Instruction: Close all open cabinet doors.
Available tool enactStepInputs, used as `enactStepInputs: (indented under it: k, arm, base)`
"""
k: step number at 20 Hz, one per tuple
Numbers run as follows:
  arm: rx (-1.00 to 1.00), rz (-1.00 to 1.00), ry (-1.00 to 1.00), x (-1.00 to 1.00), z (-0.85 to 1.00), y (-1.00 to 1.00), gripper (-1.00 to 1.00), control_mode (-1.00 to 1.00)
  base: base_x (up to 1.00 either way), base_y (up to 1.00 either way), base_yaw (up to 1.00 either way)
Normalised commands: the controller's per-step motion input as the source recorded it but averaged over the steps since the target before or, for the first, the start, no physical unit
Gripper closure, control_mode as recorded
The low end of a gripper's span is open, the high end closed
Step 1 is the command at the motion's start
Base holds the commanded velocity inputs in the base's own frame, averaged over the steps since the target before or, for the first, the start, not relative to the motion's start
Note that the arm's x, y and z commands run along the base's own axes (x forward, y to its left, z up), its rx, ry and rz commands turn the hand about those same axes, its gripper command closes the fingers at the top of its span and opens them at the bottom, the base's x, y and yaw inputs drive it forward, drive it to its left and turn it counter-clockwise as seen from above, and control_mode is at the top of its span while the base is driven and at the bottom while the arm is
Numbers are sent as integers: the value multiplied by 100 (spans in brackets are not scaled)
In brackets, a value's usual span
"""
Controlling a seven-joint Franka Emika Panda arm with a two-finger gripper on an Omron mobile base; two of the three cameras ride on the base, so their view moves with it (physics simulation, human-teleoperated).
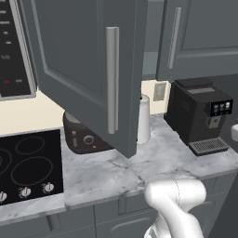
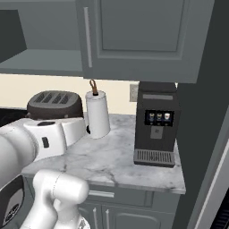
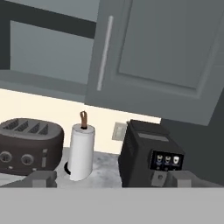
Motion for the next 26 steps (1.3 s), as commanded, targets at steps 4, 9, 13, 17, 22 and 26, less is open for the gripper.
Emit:
enactStepInputs:
  k: [4,9,13,17,22,26]
  arm:
    - [-9,3,-4,-44,0,61,-100,-100]
    - [-12,3,-1,-37,0,60,-100,-100]
    - [-12,2,0,-39,0,52,-100,-100]
    - [-13,4,-6,-71,-2,43,-100,-100]
    - [-16,9,-12,-90,-18,53,-100,-100]
    - [-16,7,-9,-48,-11,72,-100,-100]
  base:
    - [0,0,0]
    - [0,0,0]
    - [0,0,0]
    - [0,0,0]
    - [0,0,0]
    - [0,0,0]
